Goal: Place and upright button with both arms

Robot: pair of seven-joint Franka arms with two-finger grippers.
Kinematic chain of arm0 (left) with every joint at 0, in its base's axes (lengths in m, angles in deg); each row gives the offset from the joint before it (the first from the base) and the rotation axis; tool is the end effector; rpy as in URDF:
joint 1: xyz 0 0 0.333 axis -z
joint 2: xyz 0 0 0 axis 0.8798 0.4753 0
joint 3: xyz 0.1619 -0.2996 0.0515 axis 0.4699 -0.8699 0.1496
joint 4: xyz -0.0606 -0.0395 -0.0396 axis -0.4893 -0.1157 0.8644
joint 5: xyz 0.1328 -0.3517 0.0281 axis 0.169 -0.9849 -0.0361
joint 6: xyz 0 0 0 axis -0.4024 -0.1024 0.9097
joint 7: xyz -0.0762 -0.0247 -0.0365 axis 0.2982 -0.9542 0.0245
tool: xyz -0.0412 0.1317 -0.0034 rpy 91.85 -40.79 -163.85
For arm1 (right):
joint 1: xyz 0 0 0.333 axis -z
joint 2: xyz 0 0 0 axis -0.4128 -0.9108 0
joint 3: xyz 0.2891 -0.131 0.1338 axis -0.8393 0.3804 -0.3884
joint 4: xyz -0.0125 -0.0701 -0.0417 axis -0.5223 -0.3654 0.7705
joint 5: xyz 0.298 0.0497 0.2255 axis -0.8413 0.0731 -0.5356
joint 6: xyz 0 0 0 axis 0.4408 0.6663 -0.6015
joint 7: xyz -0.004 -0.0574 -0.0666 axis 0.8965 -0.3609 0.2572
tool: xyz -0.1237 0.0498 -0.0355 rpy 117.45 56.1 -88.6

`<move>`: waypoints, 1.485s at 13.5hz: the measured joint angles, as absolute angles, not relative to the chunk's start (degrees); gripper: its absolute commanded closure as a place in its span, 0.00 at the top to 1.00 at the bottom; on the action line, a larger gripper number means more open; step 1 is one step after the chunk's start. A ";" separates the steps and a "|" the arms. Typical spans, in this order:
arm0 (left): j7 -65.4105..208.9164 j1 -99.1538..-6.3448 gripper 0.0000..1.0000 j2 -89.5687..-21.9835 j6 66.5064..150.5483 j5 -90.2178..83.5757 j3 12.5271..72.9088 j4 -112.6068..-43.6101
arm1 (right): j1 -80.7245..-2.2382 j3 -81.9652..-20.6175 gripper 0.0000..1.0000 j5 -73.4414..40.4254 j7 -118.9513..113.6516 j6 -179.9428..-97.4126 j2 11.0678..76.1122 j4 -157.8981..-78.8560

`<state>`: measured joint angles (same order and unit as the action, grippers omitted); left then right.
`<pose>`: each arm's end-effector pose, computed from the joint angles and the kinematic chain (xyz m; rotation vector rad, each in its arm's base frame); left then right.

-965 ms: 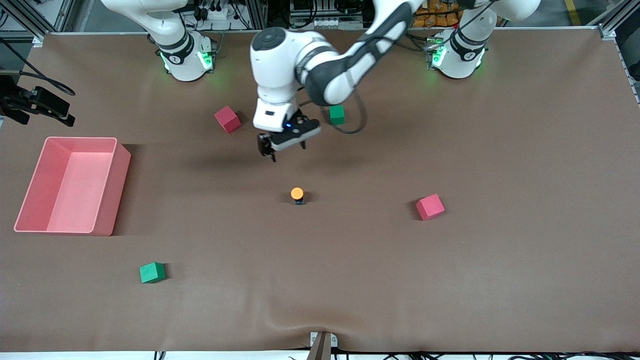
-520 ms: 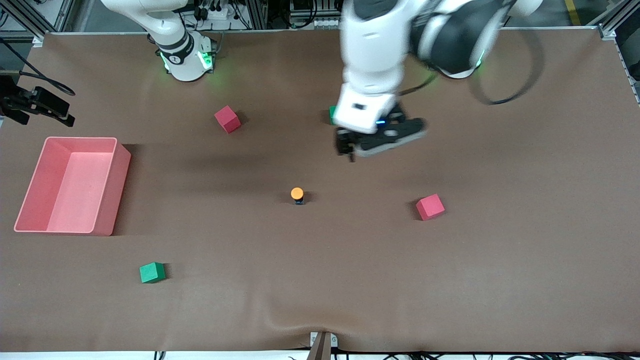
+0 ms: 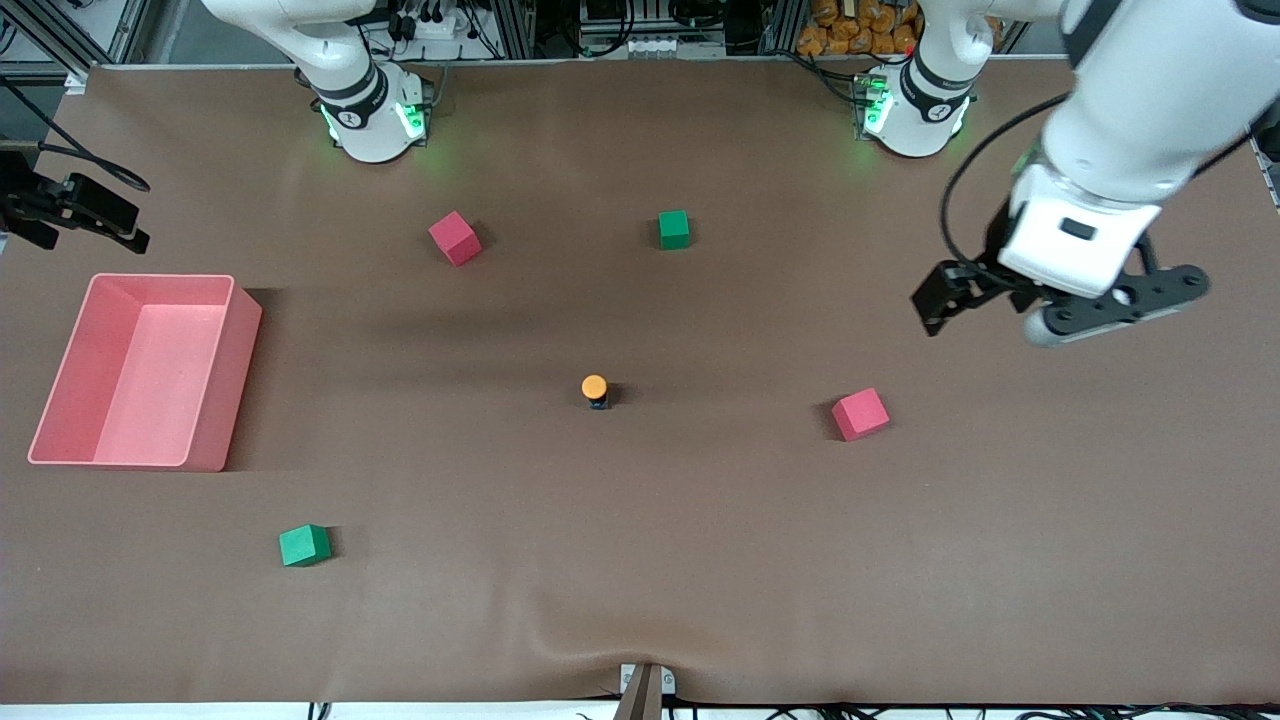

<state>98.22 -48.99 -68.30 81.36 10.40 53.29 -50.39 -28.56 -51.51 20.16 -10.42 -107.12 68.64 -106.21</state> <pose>0.5857 -0.1923 0.6355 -3.1087 -0.3574 -0.1571 0.5178 -0.0094 0.6531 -3.1331 0.1027 0.0358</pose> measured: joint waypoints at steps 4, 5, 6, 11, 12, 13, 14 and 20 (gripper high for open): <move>84.53 -53.30 1.00 -74.90 79.76 9.77 53.44 -56.56 | -28.56 -51.52 1.00 20.16 -10.42 -107.12 68.61 -106.20; 81.45 -54.69 1.00 -77.51 79.55 9.43 53.63 -59.57 | -28.56 -51.51 1.00 20.16 -10.42 -107.12 68.60 -106.20; 79.58 -55.87 1.00 -80.31 79.54 8.76 53.95 -62.96 | -28.56 -51.52 1.00 20.16 -10.42 -107.12 68.59 -106.19; 76.64 -58.89 1.00 -91.08 79.76 6.47 54.41 -76.14 | -28.56 -51.51 1.00 20.16 -10.42 -107.12 68.57 -106.19; 76.62 -58.80 1.00 -91.86 79.86 6.44 54.40 -76.91 | -28.56 -51.51 1.00 20.16 -10.42 -107.12 68.57 -106.19; 76.61 -58.67 1.00 -92.07 80.01 6.44 54.39 -76.96 | -28.56 -51.51 1.00 20.16 -10.42 -107.12 68.57 -106.19; 76.61 -58.62 1.00 -92.03 80.32 6.44 54.44 -76.81 | -28.56 -51.51 1.00 20.16 -10.42 -107.12 68.57 -106.19; 76.39 -58.05 1.00 -91.26 80.00 6.44 56.80 -75.75 | -28.56 -51.51 1.00 20.16 -10.42 -107.12 68.57 -106.19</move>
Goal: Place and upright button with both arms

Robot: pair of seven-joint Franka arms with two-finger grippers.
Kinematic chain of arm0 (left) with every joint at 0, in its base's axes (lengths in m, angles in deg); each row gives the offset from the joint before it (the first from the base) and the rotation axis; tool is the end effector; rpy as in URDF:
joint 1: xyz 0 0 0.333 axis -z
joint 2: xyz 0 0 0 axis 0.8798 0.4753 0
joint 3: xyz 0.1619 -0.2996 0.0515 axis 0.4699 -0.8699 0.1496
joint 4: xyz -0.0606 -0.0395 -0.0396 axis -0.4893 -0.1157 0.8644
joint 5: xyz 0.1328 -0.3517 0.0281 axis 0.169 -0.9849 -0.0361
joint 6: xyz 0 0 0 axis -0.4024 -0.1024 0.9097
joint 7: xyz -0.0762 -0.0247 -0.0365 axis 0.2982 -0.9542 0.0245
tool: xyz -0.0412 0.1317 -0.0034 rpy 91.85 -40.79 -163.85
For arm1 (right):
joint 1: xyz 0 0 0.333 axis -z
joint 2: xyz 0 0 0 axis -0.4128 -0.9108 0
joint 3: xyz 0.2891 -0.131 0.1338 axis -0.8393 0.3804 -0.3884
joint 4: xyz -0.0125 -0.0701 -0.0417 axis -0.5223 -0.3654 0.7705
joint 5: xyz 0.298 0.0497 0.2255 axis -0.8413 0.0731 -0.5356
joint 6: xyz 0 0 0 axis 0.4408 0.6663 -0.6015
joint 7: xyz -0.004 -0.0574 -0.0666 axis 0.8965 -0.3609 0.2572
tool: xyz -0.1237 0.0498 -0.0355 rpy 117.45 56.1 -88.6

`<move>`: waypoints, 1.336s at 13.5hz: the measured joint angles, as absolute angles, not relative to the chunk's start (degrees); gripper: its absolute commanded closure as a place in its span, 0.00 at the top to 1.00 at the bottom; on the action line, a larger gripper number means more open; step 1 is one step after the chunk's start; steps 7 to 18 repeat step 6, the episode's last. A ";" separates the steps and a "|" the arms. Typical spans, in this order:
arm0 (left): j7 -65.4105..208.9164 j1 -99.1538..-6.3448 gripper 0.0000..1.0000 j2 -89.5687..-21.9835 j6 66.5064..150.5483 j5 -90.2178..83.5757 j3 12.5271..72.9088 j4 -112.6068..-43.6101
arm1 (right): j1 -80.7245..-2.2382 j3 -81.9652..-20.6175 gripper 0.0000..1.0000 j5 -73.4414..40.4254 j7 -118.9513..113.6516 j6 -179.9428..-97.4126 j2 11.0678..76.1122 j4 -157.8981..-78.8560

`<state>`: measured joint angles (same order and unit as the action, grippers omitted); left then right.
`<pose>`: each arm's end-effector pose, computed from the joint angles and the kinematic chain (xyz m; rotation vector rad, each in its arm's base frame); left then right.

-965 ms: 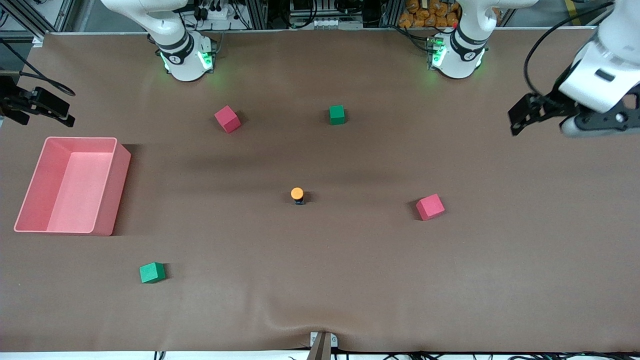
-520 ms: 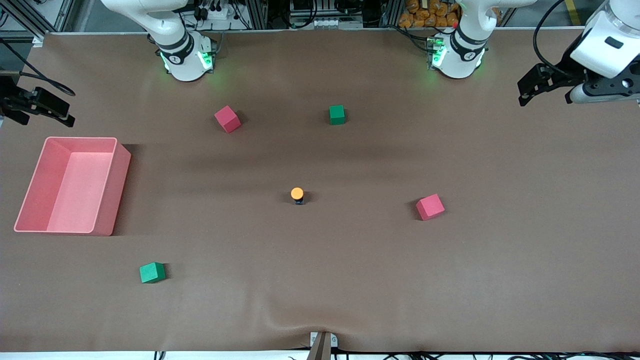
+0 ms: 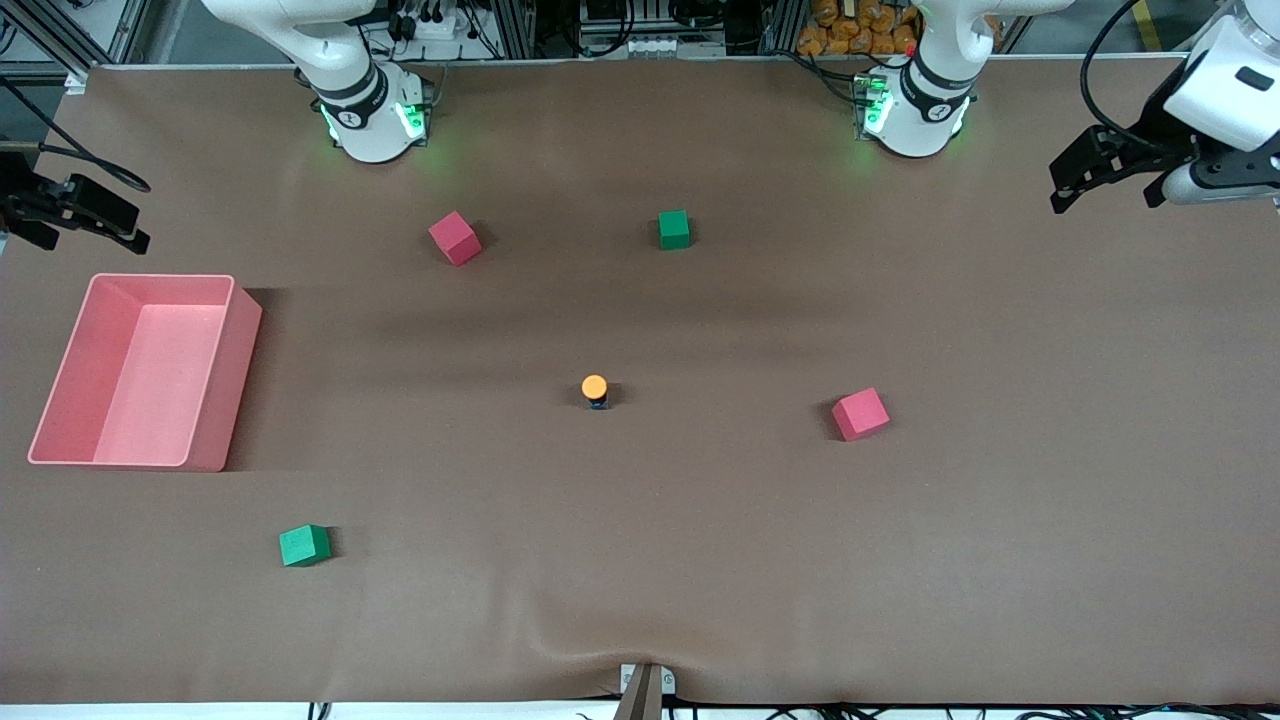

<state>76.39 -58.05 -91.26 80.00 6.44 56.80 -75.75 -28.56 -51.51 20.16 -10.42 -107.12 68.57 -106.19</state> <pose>0.4720 -0.0655 0.6495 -3.1174 -0.0937 -0.0344 0.5182 -0.0094 0.6526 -3.1332 0.1027 0.0372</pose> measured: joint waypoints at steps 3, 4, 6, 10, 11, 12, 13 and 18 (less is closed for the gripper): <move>76.19 -55.95 1.00 -89.52 78.63 6.44 60.59 -74.04 | -28.55 -51.50 1.00 20.16 -10.42 -107.12 68.57 -106.19; 76.05 -55.43 1.00 -89.07 78.46 6.43 61.45 -73.63 | -28.56 -51.51 1.00 20.16 -10.42 -107.12 68.57 -106.19; 76.00 -55.07 1.00 -88.58 78.30 6.43 61.78 -73.10 | -28.56 -51.50 1.00 20.16 -10.42 -107.12 68.57 -106.19; 76.00 -55.07 1.00 -88.58 78.30 6.43 61.78 -73.10 | -28.56 -51.50 1.00 20.16 -10.42 -107.12 68.57 -106.19; 76.00 -55.07 1.00 -88.58 78.30 6.43 61.78 -73.10 | -28.56 -51.50 1.00 20.16 -10.42 -107.12 68.57 -106.19; 76.00 -55.07 1.00 -88.58 78.30 6.43 61.78 -73.10 | -28.56 -51.50 1.00 20.16 -10.42 -107.12 68.57 -106.19; 76.00 -55.07 1.00 -88.58 78.30 6.43 61.78 -73.10 | -28.56 -51.50 1.00 20.16 -10.42 -107.12 68.57 -106.19; 76.00 -55.07 1.00 -88.58 78.30 6.43 61.78 -73.10 | -28.56 -51.50 1.00 20.16 -10.42 -107.12 68.57 -106.19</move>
